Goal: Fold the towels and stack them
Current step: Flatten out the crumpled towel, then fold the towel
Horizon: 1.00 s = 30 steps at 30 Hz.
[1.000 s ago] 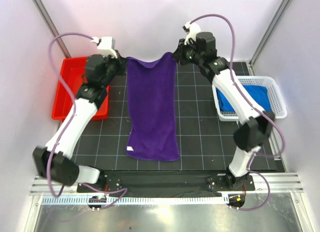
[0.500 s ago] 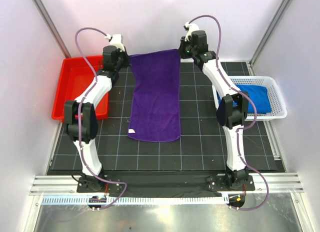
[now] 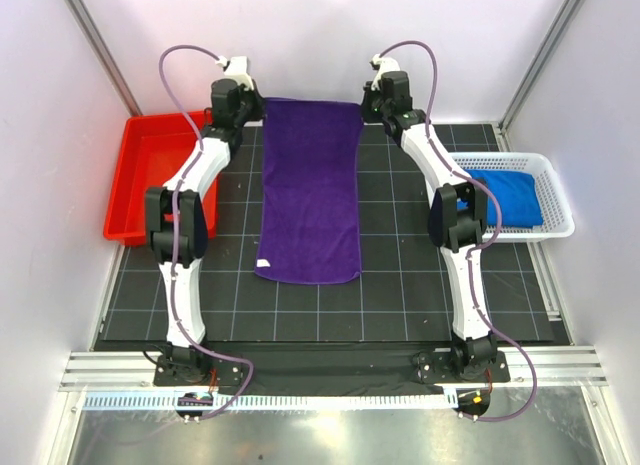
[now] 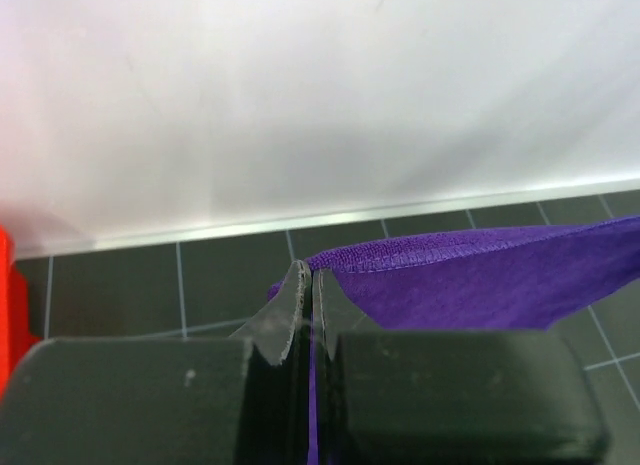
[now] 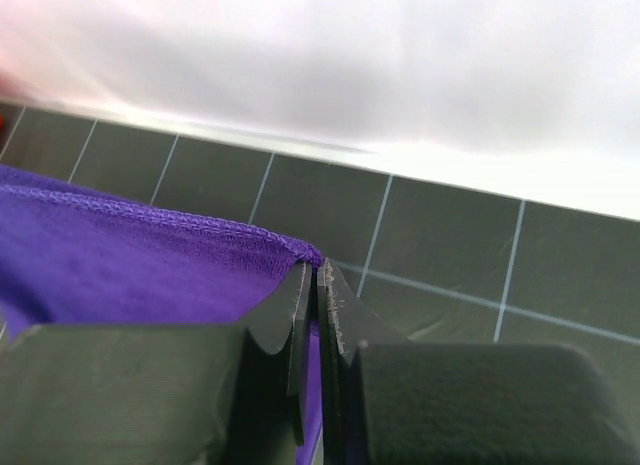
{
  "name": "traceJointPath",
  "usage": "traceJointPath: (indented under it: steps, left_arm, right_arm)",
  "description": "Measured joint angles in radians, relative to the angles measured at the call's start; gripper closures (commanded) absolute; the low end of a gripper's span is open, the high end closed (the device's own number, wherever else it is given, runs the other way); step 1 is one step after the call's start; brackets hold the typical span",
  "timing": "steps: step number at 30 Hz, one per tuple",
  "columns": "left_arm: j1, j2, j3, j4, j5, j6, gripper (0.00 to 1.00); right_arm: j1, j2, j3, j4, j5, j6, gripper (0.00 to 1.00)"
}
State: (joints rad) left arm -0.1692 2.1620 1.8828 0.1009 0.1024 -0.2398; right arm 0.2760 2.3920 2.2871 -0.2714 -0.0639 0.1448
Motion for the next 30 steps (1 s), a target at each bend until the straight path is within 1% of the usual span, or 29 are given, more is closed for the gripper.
traceJointPath:
  steps: [1, 5, 8, 10, 12, 14, 16, 24, 30]
  left_arm:
    - [-0.001, 0.009, 0.016, 0.0, 0.004, -0.001, 0.99]
    - [-0.002, 0.035, 0.042, 0.001, 0.007, -0.008, 0.92]
    - [0.0, 0.055, 0.043, 0.002, 0.008, -0.013, 0.89]
    - [0.002, 0.074, 0.047, 0.003, 0.01, -0.015, 0.89]
    - [0.002, 0.097, 0.057, 0.005, 0.015, -0.017, 0.93]
    - [0.001, 0.116, 0.063, 0.006, 0.018, -0.019, 0.94]
    - [0.001, 0.13, 0.064, 0.006, 0.022, -0.022, 1.0]
    - [0.005, 0.148, 0.091, 0.008, 0.02, -0.042, 1.0]
    - [0.007, 0.148, 0.092, 0.014, -0.015, -0.048, 1.0]
  right_arm:
    - [-0.002, 0.006, 0.011, 0.002, 0.002, 0.001, 0.99]
    - [-0.008, 0.031, 0.05, 0.018, 0.01, 0.005, 0.99]
    - [-0.009, 0.039, 0.061, 0.029, 0.016, 0.005, 0.99]
    - [-0.009, 0.046, 0.066, 0.035, 0.031, 0.004, 0.99]
    - [-0.009, 0.052, 0.067, 0.039, 0.04, 0.004, 0.99]
    - [-0.01, 0.067, 0.084, 0.039, 0.046, 0.004, 0.99]
    - [-0.011, 0.083, 0.105, 0.038, 0.048, 0.004, 0.99]
    - [-0.012, 0.089, 0.111, 0.038, 0.044, 0.011, 0.99]
    - [-0.011, 0.089, 0.111, 0.038, 0.024, 0.02, 0.99]
